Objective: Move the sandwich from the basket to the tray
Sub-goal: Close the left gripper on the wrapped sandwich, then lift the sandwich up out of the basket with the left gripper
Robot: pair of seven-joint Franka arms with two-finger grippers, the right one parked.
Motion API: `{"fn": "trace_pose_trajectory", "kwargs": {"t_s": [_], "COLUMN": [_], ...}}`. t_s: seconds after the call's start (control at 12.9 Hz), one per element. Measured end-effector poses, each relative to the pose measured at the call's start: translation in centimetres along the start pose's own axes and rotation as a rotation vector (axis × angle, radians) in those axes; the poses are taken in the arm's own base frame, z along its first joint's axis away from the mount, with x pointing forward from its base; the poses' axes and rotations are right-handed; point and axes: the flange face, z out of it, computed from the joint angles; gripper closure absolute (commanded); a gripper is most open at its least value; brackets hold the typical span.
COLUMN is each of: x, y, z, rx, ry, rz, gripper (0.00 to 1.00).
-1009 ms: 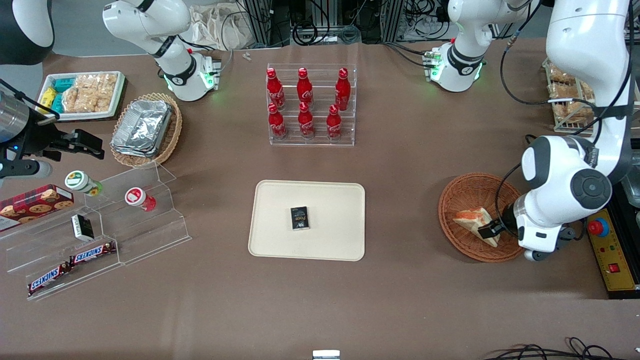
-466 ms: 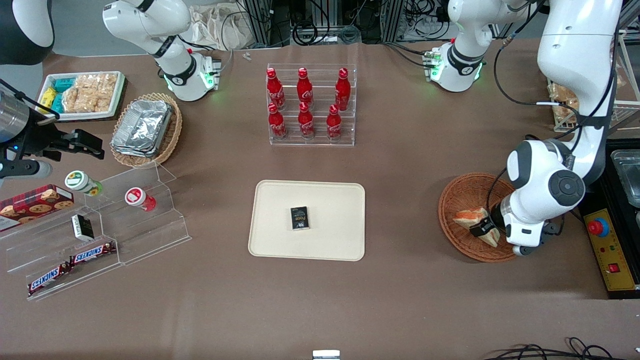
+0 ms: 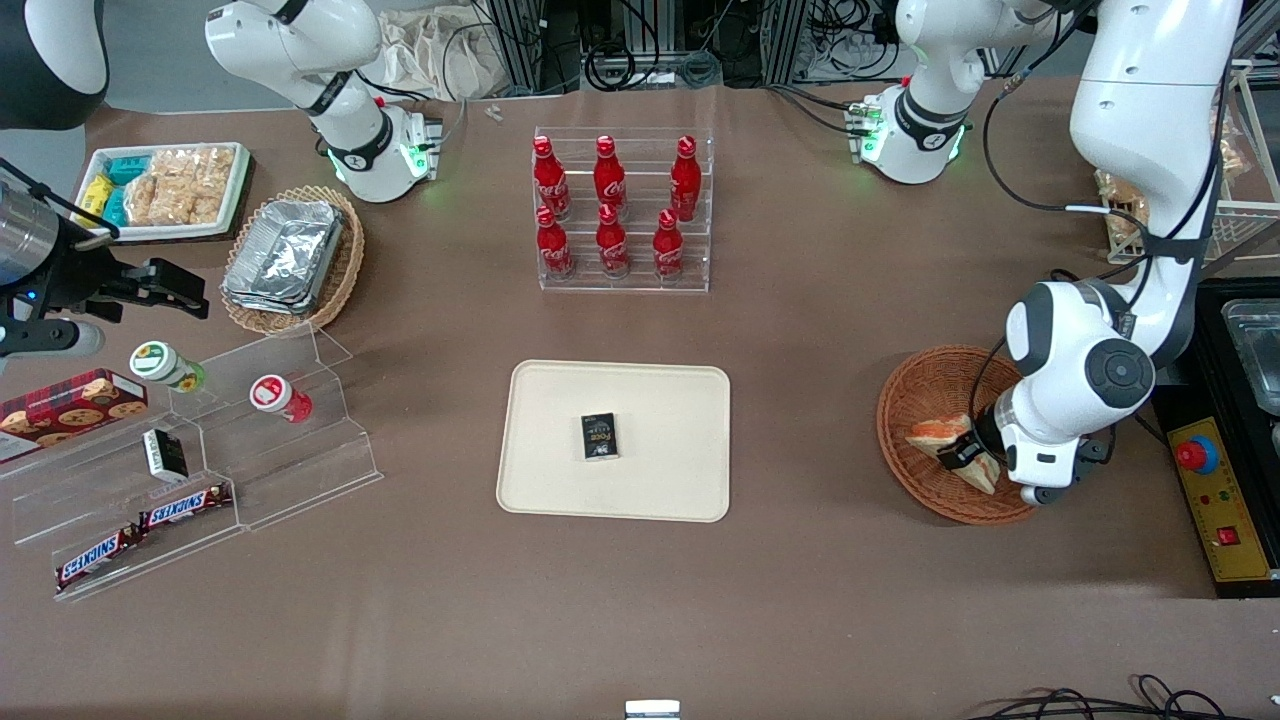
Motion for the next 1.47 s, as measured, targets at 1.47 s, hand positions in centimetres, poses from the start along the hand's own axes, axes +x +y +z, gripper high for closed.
{"fn": "trace_pose_trajectory", "kwargs": {"t_s": [1.47], "x": [-10.0], "y": [9.9], "z": [-29.2], "rx": [0.069], "ry": [-0.092], "rz": [0.387], "gripper": [1.0]}}
